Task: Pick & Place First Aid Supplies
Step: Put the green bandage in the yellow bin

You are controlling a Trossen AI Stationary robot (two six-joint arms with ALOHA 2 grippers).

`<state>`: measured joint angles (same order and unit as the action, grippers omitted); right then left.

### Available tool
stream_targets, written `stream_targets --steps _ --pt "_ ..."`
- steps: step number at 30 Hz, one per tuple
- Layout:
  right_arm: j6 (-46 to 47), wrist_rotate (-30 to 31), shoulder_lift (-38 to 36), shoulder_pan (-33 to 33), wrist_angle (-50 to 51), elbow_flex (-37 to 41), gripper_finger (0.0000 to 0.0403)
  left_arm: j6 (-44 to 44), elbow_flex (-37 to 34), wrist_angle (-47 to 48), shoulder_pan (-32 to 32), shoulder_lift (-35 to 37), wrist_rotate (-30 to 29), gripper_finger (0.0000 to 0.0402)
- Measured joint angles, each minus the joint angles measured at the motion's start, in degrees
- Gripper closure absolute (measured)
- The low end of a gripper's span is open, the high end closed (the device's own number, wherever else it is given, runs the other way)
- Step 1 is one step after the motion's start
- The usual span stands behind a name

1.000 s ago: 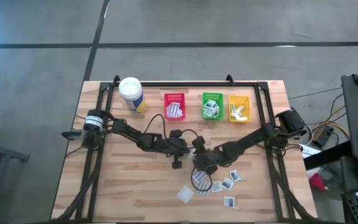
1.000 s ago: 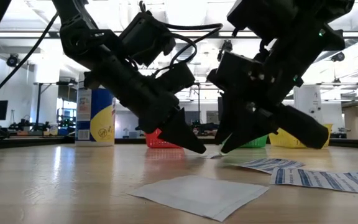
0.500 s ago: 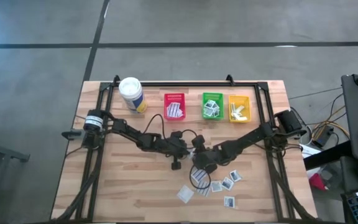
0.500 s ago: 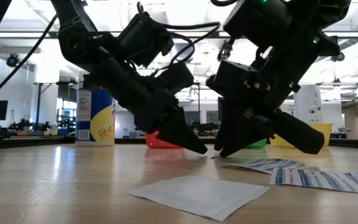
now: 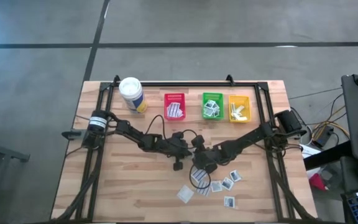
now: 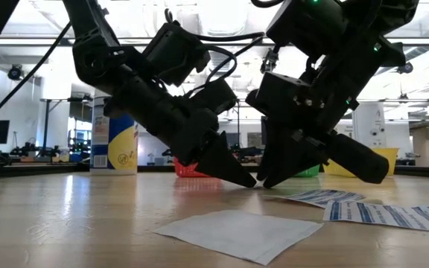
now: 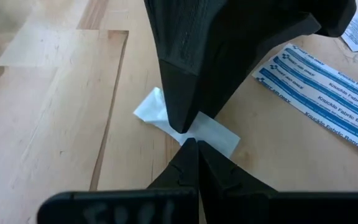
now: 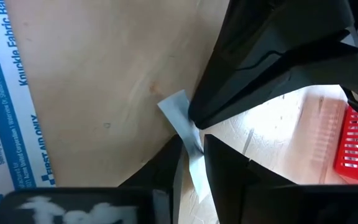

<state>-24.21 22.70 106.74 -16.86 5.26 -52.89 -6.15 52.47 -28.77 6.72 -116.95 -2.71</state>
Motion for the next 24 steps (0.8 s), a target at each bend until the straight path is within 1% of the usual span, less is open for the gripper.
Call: stream_targets --steps 4,10,14,20,24 --pt "0.03 -0.01 0.0 -0.12 0.15 -0.23 0.0351 -0.02 -0.04 0.28 0.0 -0.02 0.08 0.0401" --pt "0.04 0.85 0.0 -0.15 0.05 -0.28 0.039 0.09 -0.15 -0.61 -0.02 0.12 0.36 0.0401" --pt "0.17 1.09 0.0 -0.19 0.04 -0.35 0.0394 0.33 -0.15 -0.57 -0.02 1.17 0.38 0.0401" --pt "1.53 1.5 -0.15 -0.78 0.55 -0.37 0.0394 3.53 -0.5 1.68 -0.15 4.25 0.15 0.0401" --pt "3.92 1.6 -0.5 -0.92 2.84 -0.37 0.0394 4.61 -0.55 3.17 -0.24 5.85 -2.15 0.0401"
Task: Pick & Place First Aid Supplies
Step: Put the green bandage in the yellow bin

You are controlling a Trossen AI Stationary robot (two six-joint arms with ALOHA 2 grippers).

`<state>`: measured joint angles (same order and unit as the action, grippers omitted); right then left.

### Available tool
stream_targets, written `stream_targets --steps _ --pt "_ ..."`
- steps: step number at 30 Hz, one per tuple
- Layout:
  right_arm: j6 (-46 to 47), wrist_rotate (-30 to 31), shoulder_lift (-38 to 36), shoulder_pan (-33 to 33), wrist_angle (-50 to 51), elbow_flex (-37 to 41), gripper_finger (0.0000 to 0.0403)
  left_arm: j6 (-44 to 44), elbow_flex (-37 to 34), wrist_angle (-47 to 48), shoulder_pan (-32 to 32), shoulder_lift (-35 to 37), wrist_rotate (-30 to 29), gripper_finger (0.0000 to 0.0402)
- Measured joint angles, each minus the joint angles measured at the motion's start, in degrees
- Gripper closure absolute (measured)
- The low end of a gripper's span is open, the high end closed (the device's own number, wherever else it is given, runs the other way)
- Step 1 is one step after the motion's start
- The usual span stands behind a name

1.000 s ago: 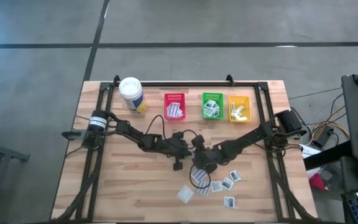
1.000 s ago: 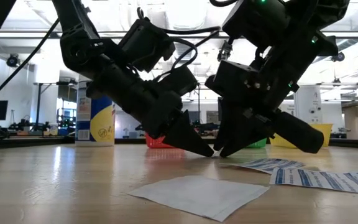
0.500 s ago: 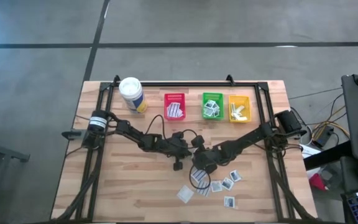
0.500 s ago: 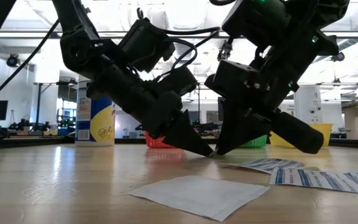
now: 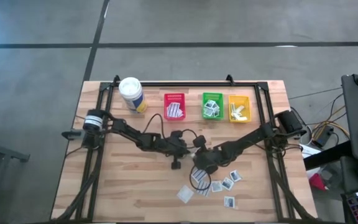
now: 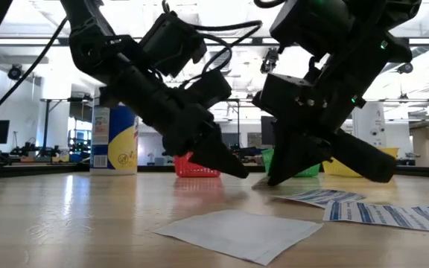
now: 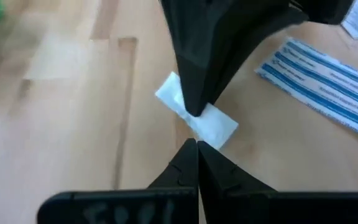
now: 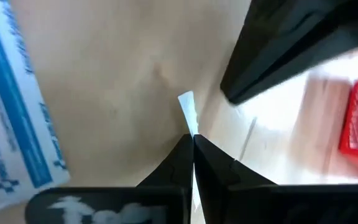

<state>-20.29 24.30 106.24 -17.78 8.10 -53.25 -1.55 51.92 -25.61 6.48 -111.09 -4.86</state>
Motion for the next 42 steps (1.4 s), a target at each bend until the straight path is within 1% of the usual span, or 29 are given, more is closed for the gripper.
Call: stream_targets --steps 4,9,14,18,20,24,29,34,38,42 --pt "3.52 2.5 -1.07 0.02 4.82 0.0 0.0394 0.03 -0.99 -0.1 -0.01 0.37 -0.81 0.0401" --pt "8.01 2.94 -3.92 0.49 11.15 0.02 0.0394 0.03 -2.39 -0.71 0.13 0.98 -0.86 0.0401" --pt "12.28 3.54 -7.32 2.39 17.69 0.11 0.0394 1.49 -3.13 -0.81 0.98 2.29 -1.1 0.0401" --pt "14.8 4.78 -10.6 4.42 22.9 0.31 0.0394 2.5 -3.22 -0.87 1.06 2.58 -1.22 0.0401" --pt "15.64 6.34 -12.39 5.41 24.84 0.48 0.0394 2.87 -3.32 -0.9 1.01 2.58 -1.28 0.0401" --pt "16.8 7.4 -17.24 7.29 27.79 1.26 0.0394 3.74 -3.48 -0.9 1.01 2.6 -2.65 0.0401" --pt "20.19 7.43 -25.61 10.42 28.56 3.59 0.0394 5.61 -3.54 -1.4 1.2 2.6 -4.69 0.0401" --pt "27.59 7.43 -34.87 14.51 28.63 7.1 0.0394 5.97 -3.52 -2.08 1.18 2.78 -4.71 0.0401" --pt "35.01 7.47 -40.65 18.43 28.57 9.63 0.0394 5.97 -3.52 -2.89 1.14 2.8 -4.71 0.0401" --pt "40.65 10.36 -44.86 23.14 28.47 12.24 0.0394 6.06 -3.52 -3.02 1.11 2.8 -4.93 0.0401"
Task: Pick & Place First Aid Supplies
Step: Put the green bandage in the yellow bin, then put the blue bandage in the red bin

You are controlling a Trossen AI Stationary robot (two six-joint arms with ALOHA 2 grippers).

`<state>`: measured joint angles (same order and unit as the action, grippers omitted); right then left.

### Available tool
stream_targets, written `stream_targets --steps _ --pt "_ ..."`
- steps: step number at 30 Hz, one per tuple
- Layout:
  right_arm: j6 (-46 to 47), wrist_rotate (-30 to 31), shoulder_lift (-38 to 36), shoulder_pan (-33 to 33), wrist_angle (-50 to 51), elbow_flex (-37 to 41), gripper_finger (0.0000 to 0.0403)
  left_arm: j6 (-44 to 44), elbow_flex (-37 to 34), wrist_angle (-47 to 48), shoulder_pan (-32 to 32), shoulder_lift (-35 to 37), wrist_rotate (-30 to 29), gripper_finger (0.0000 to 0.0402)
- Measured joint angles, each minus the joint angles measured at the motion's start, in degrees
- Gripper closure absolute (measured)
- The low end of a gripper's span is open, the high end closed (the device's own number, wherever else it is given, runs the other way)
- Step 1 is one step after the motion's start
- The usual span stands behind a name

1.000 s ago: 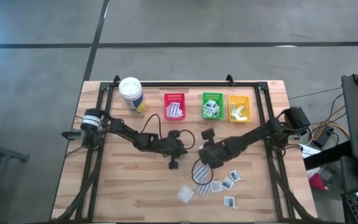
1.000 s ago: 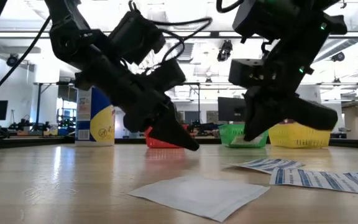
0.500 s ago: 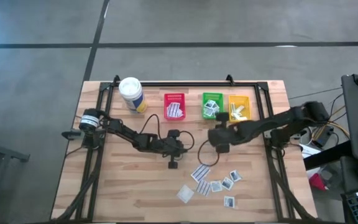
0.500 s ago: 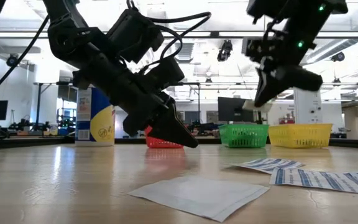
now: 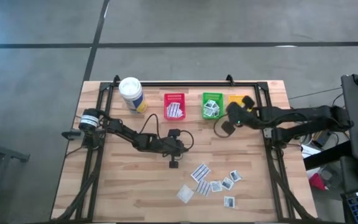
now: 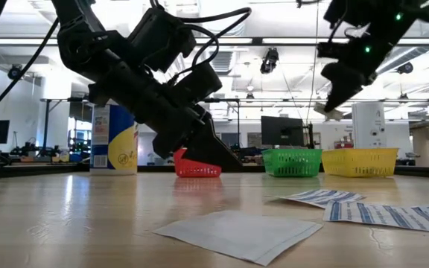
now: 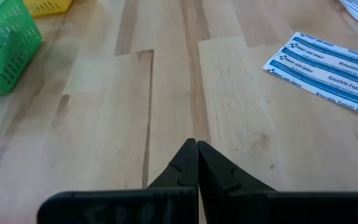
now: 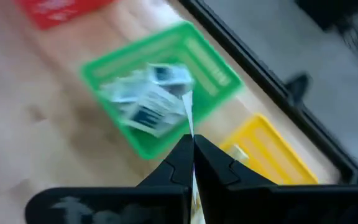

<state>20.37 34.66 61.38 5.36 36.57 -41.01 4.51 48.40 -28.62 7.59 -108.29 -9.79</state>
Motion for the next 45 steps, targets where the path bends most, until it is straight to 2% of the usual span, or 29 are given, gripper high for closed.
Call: stream_targets --steps 5,8,12,16,26,37,42,45 --pt "4.39 -0.75 -3.07 7.67 0.1 3.62 0.0394 1.11 0.0 -0.26 -0.05 0.0 -0.39 0.0401" --pt "5.83 -4.12 -4.02 12.98 0.08 5.07 0.0394 1.38 0.0 -0.37 -0.36 0.0 -0.4 0.0401" --pt "5.41 -9.37 -3.39 19.37 -0.01 5.76 0.0394 1.38 0.0 -0.41 -0.61 0.0 -0.43 0.0401" --pt "3.39 -11.12 -1.11 23.29 -0.05 6.55 0.0394 1.22 0.0 -0.44 -0.61 0.01 -0.51 0.0401" --pt "0.48 -11.17 5.38 24.07 -1.14 7.82 0.0394 1.07 0.0 -0.44 -0.61 0.0 -0.45 0.0401" --pt "-0.84 -11.16 5.95 24.07 -1.39 7.01 0.0392 1.52 0.0 -0.45 -1.13 0.01 -0.36 0.0401" --pt "-1.14 -11.11 5.95 24.07 -1.36 6.71 0.0362 2.25 0.0 -0.5 -2.41 0.0 -0.38 0.0401" --pt "-1.44 -8.56 5.91 24.06 -1.36 6.62 0.0336 2.32 0.0 -0.78 -2.94 0.02 -0.4 0.0401"
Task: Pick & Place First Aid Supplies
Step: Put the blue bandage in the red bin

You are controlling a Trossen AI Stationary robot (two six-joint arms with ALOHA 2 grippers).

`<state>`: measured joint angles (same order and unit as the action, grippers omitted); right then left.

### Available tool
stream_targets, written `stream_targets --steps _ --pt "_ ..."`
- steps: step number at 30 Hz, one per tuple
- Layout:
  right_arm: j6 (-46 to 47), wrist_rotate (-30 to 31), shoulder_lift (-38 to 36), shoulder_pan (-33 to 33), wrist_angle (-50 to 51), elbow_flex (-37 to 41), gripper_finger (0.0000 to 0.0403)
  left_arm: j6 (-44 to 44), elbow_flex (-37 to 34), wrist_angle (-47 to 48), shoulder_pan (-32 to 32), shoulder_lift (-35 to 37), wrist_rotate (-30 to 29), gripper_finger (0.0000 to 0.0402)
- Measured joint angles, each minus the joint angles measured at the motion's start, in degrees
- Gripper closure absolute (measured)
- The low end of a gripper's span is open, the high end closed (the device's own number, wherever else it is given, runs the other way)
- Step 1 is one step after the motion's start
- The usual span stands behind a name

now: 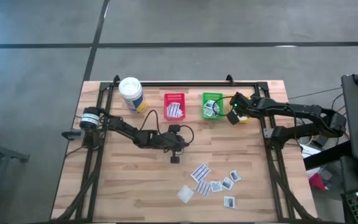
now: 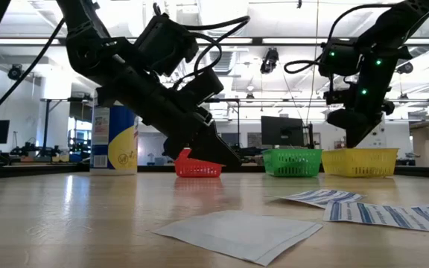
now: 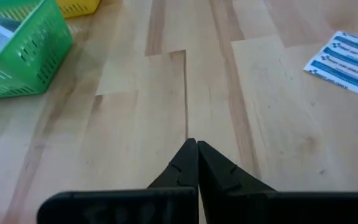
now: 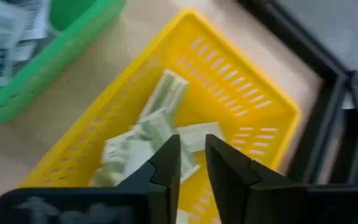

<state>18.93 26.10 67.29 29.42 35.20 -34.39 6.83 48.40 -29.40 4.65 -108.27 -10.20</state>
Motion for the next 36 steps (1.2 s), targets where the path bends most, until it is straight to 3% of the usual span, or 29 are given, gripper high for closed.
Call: stream_targets --steps 5,9,15,24,29,36 --pt "-0.12 2.32 -0.32 0.0 0.22 -0.09 0.0303 -0.45 0.26 -0.39 -0.05 -0.02 0.05 0.0401" --pt "0.77 -1.97 -0.84 0.01 3.41 -2.22 0.029 -1.32 1.09 -0.38 0.1 -0.02 1.64 0.0402" --pt "3.58 -15.61 -2.43 -1.94 6.06 -5.53 0.0296 -2.82 2.74 -0.41 0.52 0.0 9.91 0.0402" --pt "13.44 -16.6 -3.9 -13.95 6.1 -5.89 0.0317 -7.5 5.55 -0.5 2.67 -0.2 25.56 0.0402" --pt "18.98 -15.75 -3.81 -20.97 5.99 -5.88 0.0327 -9.31 8.7 -0.57 5.55 -2.69 25.47 0.0402" --pt "21.4 -15.59 -3.8 -28.78 4.23 -5.86 0.0334 -9.75 10.05 -0.54 7.32 -4.91 19.45 0.0402"
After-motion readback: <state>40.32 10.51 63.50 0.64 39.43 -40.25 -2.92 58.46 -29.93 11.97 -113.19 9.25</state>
